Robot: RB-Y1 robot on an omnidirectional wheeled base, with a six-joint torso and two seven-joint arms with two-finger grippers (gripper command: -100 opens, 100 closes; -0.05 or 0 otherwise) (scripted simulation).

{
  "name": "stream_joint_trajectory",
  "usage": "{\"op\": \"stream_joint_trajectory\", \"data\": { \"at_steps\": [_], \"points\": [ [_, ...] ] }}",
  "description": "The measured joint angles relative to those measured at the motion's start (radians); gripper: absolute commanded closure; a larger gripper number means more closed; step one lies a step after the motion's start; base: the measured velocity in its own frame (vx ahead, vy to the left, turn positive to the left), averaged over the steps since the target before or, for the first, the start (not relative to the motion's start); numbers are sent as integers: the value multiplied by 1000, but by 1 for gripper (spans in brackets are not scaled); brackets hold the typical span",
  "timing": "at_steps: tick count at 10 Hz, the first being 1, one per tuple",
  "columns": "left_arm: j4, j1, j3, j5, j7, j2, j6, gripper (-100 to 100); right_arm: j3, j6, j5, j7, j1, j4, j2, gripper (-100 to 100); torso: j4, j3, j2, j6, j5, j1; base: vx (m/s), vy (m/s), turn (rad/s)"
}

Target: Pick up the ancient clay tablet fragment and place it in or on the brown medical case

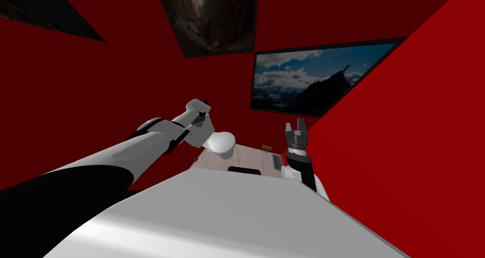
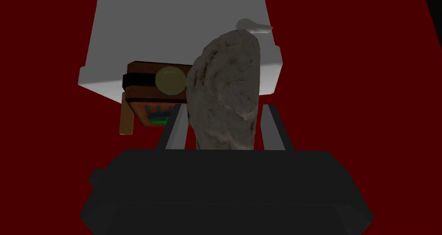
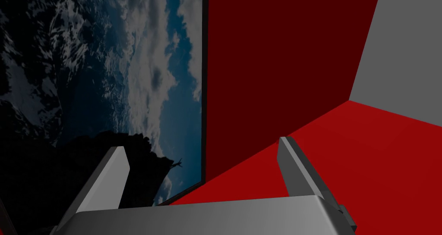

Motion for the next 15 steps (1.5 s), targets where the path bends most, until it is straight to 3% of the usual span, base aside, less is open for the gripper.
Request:
{"op": "stream_joint_trajectory", "data": {
  "at_steps": [3, 13, 15],
  "points": [
    [-32, -12, -4, -19, 2, 31, -30, 100, 0, 0, 0, 0, 0, 0, 0, 0, -1, -2, -3, -2, 5, 16, 93, 201, -15],
    [-149, 45, 49, -22, 101, 63, -147, 100, 0, 0, 0, 0, 0, 0, 0, 0, 4, 2, 0, -5, 3, 14, 96, 185, -3],
    [-179, 60, 61, -27, 119, 77, -166, 100, 0, 0, 0, 0, 0, 0, 0, 0, 5, 5, 6, -5, 2, 9, -7, 90, -44]
  ]
}}
